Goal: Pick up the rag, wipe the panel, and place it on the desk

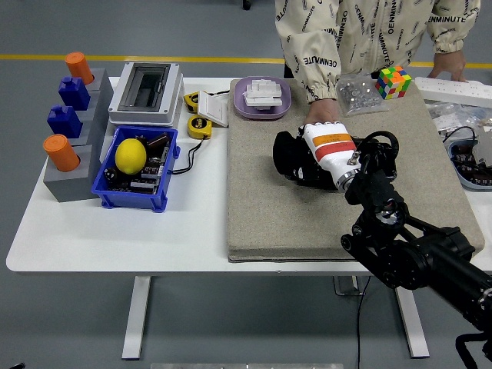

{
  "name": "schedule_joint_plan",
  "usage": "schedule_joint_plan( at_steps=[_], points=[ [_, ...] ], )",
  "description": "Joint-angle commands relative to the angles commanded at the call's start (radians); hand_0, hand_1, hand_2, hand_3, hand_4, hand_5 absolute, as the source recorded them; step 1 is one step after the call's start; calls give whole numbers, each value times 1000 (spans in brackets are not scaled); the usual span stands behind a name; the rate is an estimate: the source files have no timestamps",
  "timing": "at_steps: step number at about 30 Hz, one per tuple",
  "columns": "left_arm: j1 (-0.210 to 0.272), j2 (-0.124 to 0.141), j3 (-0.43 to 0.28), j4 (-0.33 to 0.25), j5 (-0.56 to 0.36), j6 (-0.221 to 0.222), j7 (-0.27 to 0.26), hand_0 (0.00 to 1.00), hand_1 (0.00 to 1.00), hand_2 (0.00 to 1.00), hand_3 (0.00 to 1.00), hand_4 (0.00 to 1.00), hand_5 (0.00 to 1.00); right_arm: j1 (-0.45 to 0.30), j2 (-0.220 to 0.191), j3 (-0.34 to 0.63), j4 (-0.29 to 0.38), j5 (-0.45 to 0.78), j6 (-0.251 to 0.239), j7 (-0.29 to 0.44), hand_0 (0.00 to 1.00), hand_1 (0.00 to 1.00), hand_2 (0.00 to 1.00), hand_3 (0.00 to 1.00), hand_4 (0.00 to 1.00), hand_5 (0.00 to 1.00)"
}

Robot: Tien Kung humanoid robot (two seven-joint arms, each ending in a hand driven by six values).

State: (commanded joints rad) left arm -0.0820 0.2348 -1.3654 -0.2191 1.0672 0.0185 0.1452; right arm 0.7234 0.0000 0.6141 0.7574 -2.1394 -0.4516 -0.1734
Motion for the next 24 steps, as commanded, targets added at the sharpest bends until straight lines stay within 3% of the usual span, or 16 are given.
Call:
schedule_joint_plan(
  at_steps=[16,24],
  points=[
    [7,-1,-15,0,9,1,0,604,642,657,560,628,446,11,0,41,9,-14,12,-5,268,354,408,415,943,2],
    [9,-4,-22,-2,11,0,0,604,642,658,561,628,445,-11,-79,72,22,-27,19,-7,269,353,408,415,943,2]
  ],
)
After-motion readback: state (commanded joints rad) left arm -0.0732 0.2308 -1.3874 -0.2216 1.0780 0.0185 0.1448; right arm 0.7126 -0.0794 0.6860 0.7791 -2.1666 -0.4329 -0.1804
